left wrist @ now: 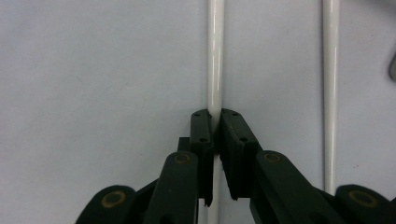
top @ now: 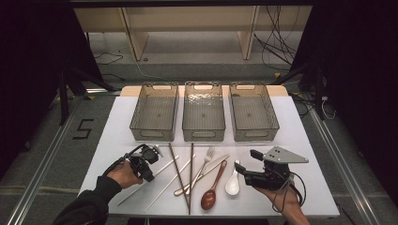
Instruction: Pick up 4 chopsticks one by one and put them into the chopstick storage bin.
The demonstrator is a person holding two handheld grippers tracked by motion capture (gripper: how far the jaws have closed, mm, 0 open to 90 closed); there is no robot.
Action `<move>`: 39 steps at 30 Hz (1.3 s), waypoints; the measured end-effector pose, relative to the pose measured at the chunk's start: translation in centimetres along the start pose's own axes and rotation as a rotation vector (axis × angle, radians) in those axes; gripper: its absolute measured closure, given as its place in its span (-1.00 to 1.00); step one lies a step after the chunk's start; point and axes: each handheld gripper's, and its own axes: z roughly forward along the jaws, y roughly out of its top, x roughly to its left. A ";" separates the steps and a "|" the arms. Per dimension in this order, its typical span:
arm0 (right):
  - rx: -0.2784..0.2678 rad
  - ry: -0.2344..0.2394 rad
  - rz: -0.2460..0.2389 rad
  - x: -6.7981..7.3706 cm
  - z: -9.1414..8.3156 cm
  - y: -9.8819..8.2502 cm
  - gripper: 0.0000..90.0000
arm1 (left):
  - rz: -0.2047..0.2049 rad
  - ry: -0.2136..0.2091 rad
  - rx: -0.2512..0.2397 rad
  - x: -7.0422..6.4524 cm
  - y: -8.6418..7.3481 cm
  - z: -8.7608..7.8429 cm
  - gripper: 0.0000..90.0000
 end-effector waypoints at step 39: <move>-0.001 0.000 -0.003 0.0 -0.1 0.0 -0.38 | 0.100 0.214 0.099 -0.3 0.3 -1.8 0.88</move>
